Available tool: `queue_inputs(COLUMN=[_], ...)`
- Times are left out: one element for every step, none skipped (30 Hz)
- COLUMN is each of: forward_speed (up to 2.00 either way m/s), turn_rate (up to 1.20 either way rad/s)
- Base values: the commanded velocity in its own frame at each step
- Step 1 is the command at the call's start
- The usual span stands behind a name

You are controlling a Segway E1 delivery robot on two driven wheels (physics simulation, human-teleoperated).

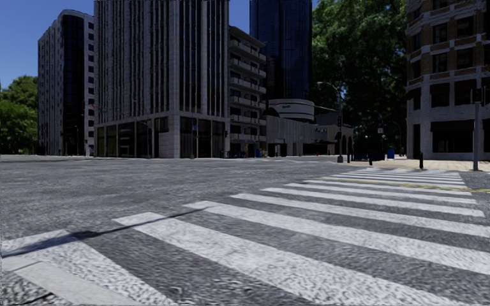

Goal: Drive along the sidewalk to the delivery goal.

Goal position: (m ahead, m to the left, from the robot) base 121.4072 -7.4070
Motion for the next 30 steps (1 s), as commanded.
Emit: queue_inputs(forward_speed=[1.64,1.61,1.59,1.57,1.57,1.55,1.54,1.52,1.51,1.51,1.5,1.5,1.48,1.44,1.44,1.42,1.41,1.41,1.41,1.41,1.41,1.41,1.41,1.41,1.41,1.41,1.41,1.41,1.41,1.41], turn_rate=[-0.5,-0.5,-0.5,-0.5,-0.5,-0.5,-0.5,-0.5,-0.5,-0.5,-0.5,-0.5,-0.5,-0.5,-0.5,-0.5,-0.5,-0.5,-0.5,-0.5,-0.5,-0.5,-0.5,-0.5,-0.5,-0.5,-0.5,-0.5,-0.5,-0.5])
